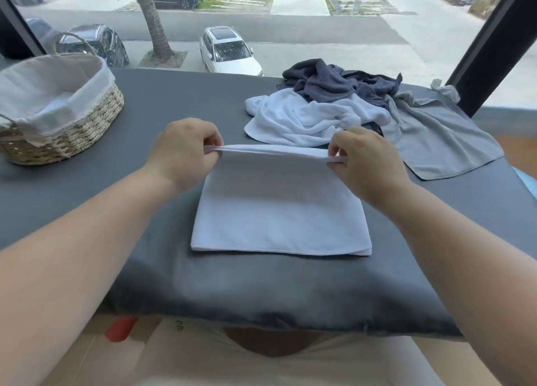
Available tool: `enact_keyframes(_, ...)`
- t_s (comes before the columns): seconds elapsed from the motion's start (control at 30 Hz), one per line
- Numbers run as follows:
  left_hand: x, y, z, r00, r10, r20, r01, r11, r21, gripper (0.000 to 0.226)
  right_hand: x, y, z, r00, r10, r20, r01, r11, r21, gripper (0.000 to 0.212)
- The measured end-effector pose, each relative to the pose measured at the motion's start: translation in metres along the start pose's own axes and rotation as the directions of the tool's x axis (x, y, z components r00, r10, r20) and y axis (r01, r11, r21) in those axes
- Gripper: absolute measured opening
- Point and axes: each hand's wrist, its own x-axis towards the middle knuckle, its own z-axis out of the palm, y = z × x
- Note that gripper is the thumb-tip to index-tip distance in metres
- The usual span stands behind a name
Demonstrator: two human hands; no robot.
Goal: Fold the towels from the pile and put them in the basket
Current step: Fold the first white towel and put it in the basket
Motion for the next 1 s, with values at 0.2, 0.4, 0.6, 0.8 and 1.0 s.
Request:
enact_keyframes(0.2,-0.084,-0.005,0.005,0.996,0.078,0.047,-0.074,0.994,-0.086,0.015,-0.072,-0.010,-0.008,0.989,-0.138,0.054,0.129,0.981,0.143,0.017)
enact_keyframes(0.4,-0.120,0.007,-0.005,0.988,0.152,0.006,-0.151,0.988,-0.042,0.014,-0.106,-0.016,-0.017,0.993,-0.115,-0.040,0.121,0.961,0.247,0.022)
enact_keyframes(0.6,-0.138,0.007,0.006,0.989,0.135,0.067,-0.133,0.991,-0.033,0.015,-0.127,-0.007,-0.008,0.997,-0.059,0.055,0.047,0.978,0.201,0.019)
enact_keyframes(0.8,-0.139,0.006,0.002,0.984,0.172,-0.045,-0.172,0.985,0.000,0.015,-0.136,-0.010,-0.010,0.996,-0.083,-0.008,0.083,0.976,0.200,0.019)
enact_keyframes(1.0,-0.144,0.002,0.006,0.991,0.136,-0.006,-0.136,0.991,0.016,0.015,-0.139,-0.015,-0.008,0.990,-0.122,0.077,0.108,0.980,0.168,0.025)
